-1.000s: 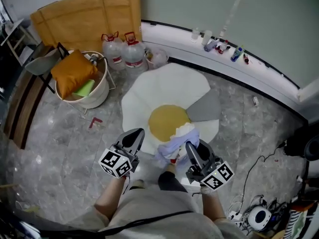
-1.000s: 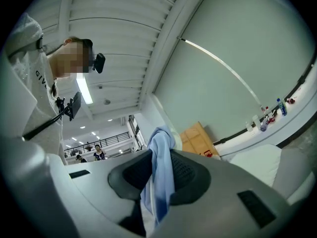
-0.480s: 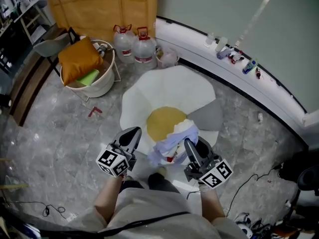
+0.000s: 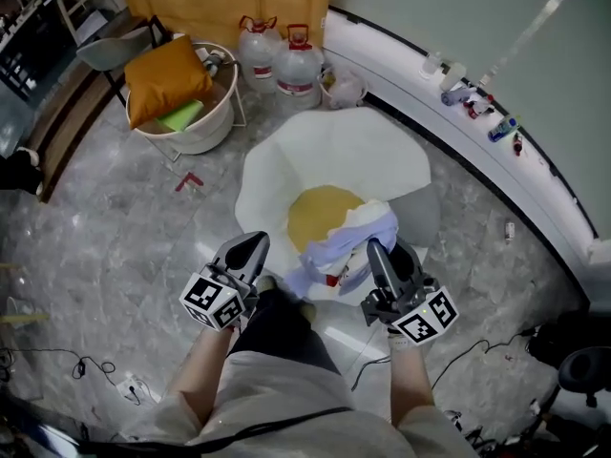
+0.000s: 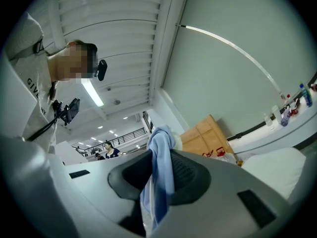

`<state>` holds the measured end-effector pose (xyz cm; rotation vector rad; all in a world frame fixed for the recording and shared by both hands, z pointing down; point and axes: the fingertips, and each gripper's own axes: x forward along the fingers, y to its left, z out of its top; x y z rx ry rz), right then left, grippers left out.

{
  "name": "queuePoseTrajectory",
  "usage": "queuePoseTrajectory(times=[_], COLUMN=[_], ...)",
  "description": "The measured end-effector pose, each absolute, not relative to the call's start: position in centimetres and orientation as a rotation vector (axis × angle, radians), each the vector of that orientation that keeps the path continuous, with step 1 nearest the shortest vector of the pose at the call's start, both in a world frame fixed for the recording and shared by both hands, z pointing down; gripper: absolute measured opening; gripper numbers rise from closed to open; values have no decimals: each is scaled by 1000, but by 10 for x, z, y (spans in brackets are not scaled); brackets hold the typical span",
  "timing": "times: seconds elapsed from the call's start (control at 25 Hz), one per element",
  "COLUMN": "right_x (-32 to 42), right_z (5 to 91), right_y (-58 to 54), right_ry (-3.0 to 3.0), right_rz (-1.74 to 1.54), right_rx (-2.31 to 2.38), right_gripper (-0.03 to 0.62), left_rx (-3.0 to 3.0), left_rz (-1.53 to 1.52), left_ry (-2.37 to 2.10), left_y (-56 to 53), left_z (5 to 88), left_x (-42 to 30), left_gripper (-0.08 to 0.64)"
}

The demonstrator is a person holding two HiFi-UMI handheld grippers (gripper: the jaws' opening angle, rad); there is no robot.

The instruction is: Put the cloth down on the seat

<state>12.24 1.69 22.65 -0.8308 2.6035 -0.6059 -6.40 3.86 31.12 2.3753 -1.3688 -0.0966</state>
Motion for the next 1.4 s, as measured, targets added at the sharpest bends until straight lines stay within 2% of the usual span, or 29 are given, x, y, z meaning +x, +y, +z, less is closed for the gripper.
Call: queuePoseTrajectory(times=[1.04, 1.4], right_x=[125, 123], right_z=[205, 251], right_y=[-128, -165], right_ry=[2558, 2567], right_rz=[-451, -532], right_rx=[-986, -1085], right_gripper=[94, 94], left_rx=[2373, 2336], left_rz=[-84, -64], left_ry=[-1261, -1207], left_y=[-89, -125], left_z=[357, 389], left_x=[-84, -82], left_gripper=[14, 14])
